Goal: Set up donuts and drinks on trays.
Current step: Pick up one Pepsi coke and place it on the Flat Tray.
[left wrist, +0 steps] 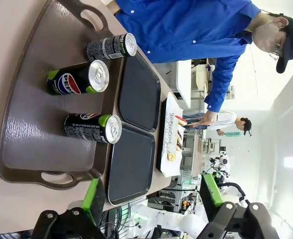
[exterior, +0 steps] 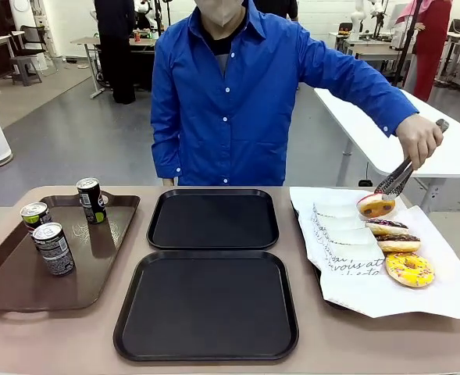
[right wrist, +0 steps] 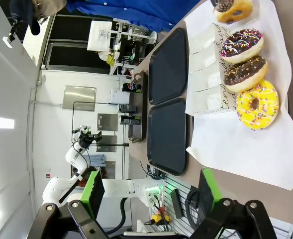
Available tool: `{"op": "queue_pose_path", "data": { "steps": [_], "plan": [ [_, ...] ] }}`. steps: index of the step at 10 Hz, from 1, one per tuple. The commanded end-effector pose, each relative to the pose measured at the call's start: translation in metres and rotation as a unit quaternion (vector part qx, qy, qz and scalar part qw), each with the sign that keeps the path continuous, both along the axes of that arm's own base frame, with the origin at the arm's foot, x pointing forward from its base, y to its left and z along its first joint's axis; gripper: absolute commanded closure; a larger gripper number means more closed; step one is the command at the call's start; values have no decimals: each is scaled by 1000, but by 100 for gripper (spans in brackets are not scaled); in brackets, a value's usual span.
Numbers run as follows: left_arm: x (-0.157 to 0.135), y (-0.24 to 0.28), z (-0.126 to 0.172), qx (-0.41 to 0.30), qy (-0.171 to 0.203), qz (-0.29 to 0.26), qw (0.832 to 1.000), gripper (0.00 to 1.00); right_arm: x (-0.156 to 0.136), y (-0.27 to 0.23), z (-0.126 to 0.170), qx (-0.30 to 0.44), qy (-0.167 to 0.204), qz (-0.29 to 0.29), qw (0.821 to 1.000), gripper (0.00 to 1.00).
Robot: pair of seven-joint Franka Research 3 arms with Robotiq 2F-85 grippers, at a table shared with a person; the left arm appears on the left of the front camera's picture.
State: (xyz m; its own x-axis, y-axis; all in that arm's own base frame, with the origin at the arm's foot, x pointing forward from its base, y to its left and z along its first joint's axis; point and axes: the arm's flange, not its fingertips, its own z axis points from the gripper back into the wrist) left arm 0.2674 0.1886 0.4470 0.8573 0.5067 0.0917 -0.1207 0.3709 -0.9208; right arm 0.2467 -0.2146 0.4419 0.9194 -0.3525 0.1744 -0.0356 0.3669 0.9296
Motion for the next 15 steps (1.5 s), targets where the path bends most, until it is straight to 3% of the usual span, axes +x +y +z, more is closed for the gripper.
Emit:
{"op": "queue_pose_path", "data": {
  "steps": [1, 4, 6, 8, 9, 11, 14, 15],
  "plan": [
    [-3, -9, 17, 42, -6, 8, 999, 0, 2, 0, 0, 8, -13, 0, 1000, 0],
    [14, -66, 92, 195, 23, -9, 980, 0, 2, 0, 0, 8, -13, 0, 1000, 0],
    [24, -119, 110, 304, 71, -50, 949, 0, 2, 0, 0, 8, -13, 0, 1000, 0],
    [37, -172, 108, 403, 107, -86, 905, 0, 2, 0, 0, 8, -13, 0, 1000, 0],
    [50, -200, 103, 454, 128, -105, 876, 0, 2, 0, 0, 8, -13, 0, 1000, 0],
    [66, -235, 84, 508, 159, -125, 837, 0, 2, 0, 0, 8, -13, 0, 1000, 0],
    [83, -254, 59, 527, 146, -122, 828, 0, 2, 0, 0, 8, -13, 0, 1000, 0],
    [91, -256, 48, 554, 134, -119, 813, 0, 2, 0, 0, 8, -13, 0, 1000, 0]
  ]
}}
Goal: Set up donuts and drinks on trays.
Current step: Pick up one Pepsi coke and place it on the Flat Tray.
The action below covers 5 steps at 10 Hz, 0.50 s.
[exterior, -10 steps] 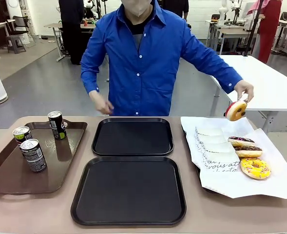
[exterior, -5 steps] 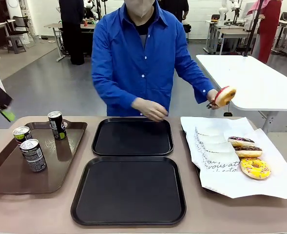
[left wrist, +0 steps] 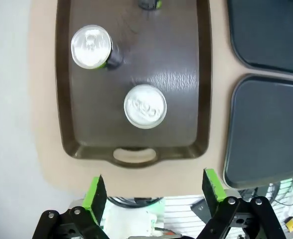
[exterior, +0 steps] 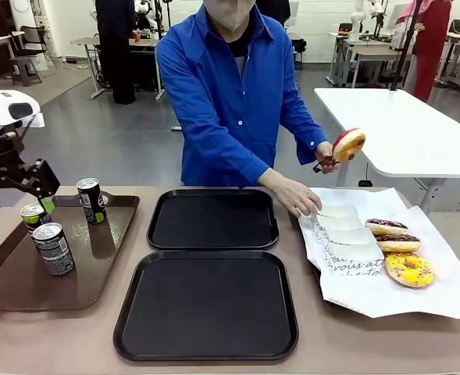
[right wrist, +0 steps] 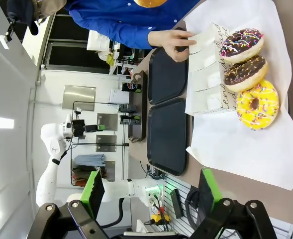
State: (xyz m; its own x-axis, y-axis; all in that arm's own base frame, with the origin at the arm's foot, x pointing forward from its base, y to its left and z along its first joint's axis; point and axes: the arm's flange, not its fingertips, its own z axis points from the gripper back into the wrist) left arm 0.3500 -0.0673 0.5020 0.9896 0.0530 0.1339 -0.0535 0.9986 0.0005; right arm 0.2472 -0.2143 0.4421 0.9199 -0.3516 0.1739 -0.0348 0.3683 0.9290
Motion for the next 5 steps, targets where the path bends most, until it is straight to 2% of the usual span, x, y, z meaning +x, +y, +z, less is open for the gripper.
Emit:
{"op": "queue_pose_path", "data": {
  "steps": [1, 5],
  "plan": [
    [18, 1, -17, 22, -17, 4, 1000, 0, 2, -1, 0, 9, -14, 0, 1000, 0],
    [49, 19, -59, -23, 10, 16, 1000, 0, 2, -1, 0, 9, -14, 0, 1000, 0]
  ]
}}
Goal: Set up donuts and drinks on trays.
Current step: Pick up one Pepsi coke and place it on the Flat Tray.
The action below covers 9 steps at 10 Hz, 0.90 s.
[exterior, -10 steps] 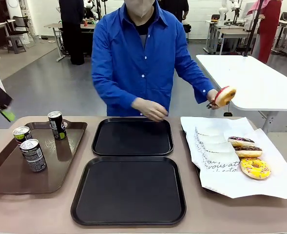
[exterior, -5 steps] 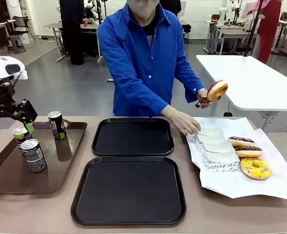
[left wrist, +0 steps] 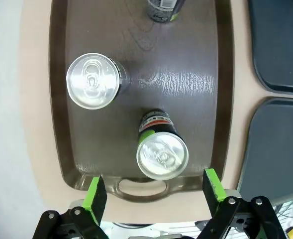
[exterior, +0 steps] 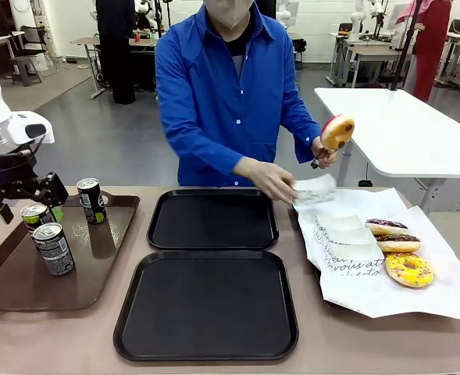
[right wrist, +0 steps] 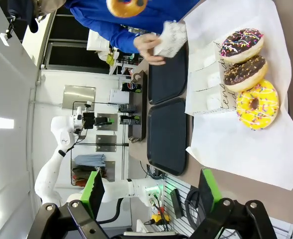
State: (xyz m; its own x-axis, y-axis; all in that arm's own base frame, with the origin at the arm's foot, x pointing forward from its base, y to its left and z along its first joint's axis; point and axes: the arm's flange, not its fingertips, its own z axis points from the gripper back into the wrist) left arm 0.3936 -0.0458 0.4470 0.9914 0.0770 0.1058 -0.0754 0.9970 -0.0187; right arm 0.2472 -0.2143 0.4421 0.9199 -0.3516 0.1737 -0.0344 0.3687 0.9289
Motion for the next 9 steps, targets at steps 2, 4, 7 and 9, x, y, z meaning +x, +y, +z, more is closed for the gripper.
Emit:
{"op": "queue_pose_path", "data": {
  "steps": [2, 4, 7, 9],
  "plan": [
    [8, 1, -7, -45, -24, 2, 999, 0, 2, -1, 0, 9, -14, 0, 1000, 0],
    [6, 4, -8, -6, 2, 4, 1000, 0, 2, -1, 0, 9, -14, 0, 1000, 0],
    [6, 4, -8, -6, 2, 4, 1000, 0, 2, -1, 0, 9, -14, 0, 1000, 0],
    [8, 5, -10, -13, 1, 4, 1000, 0, 2, -1, 0, 9, -14, 0, 1000, 0]
  ]
}}
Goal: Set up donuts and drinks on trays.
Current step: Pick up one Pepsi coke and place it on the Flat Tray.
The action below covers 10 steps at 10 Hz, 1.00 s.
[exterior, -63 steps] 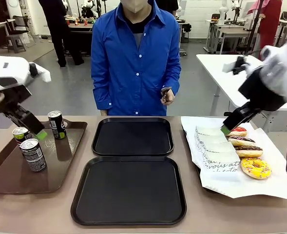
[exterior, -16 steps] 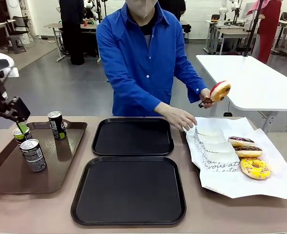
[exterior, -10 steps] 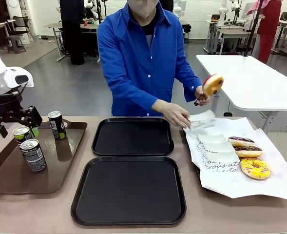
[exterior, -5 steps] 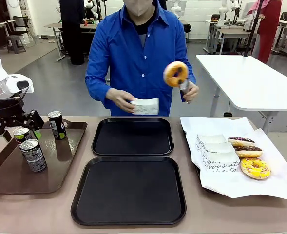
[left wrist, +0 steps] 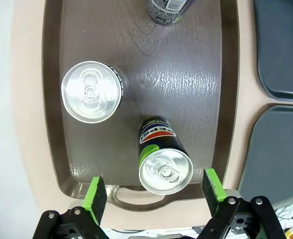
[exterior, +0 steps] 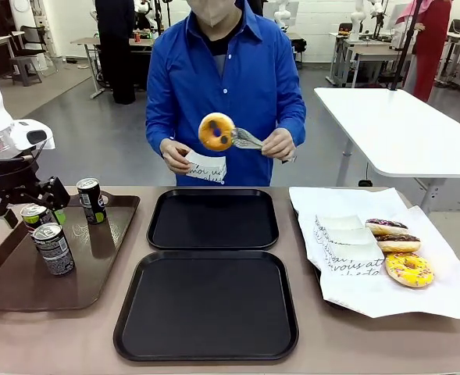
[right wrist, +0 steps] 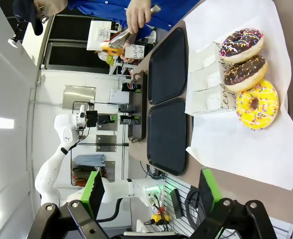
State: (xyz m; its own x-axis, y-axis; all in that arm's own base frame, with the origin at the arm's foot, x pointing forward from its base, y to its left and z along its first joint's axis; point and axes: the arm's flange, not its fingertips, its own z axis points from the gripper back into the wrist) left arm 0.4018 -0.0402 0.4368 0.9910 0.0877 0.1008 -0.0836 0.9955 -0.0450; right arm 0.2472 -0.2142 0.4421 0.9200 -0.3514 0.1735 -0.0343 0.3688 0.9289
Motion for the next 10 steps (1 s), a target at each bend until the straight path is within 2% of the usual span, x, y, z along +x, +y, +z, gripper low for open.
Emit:
{"op": "queue_pose_path", "data": {
  "steps": [1, 4, 8, 10],
  "plan": [
    [1, -6, -1, 1, 3, -8, 1000, 0, 2, -1, 0, 9, -14, 0, 1000, 0],
    [4, -16, -15, 11, 2, -2, 1000, 0, 2, -1, 0, 9, -14, 0, 1000, 0],
    [12, -15, -28, 43, -14, -51, 998, 0, 2, -1, 0, 9, -14, 0, 1000, 0],
    [17, -16, -40, 45, -14, -55, 997, 0, 2, -1, 0, 9, -14, 0, 1000, 0]
  ]
}}
